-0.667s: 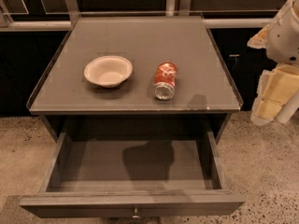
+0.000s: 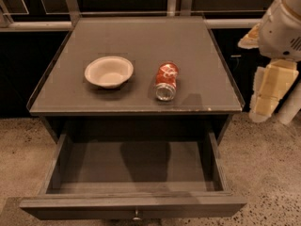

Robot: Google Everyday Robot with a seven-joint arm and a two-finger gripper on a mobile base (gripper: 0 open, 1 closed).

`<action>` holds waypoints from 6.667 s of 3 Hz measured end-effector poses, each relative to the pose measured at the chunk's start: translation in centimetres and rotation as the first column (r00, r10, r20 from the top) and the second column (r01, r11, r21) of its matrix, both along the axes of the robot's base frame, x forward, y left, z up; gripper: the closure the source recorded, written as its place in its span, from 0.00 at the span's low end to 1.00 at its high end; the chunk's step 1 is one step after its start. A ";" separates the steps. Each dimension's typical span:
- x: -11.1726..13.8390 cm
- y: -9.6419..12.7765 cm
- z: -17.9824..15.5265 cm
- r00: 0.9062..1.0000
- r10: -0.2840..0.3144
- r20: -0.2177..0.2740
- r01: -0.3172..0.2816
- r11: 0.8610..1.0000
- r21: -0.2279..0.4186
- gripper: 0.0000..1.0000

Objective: Place coke can into top drawer

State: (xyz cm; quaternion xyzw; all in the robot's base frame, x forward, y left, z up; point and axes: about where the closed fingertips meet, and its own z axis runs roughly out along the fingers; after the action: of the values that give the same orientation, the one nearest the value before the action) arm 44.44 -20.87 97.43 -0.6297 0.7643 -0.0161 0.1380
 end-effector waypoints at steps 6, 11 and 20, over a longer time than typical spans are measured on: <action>10.3 14.2 -2.3 0.635 0.765 0.106 -0.772 0.622 0.133 0.00; 18.6 16.7 -9.4 0.480 0.857 0.186 -0.872 0.445 0.204 0.00; 20.5 19.5 -11.5 0.474 0.843 0.254 -0.877 0.427 0.220 1.00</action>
Offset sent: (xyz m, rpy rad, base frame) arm 0.0137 0.1152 -0.0162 -0.0243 0.4928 0.9144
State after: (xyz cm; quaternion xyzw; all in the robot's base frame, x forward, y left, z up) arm 64.91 -1.37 85.93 -0.8975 0.3185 0.1475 0.2670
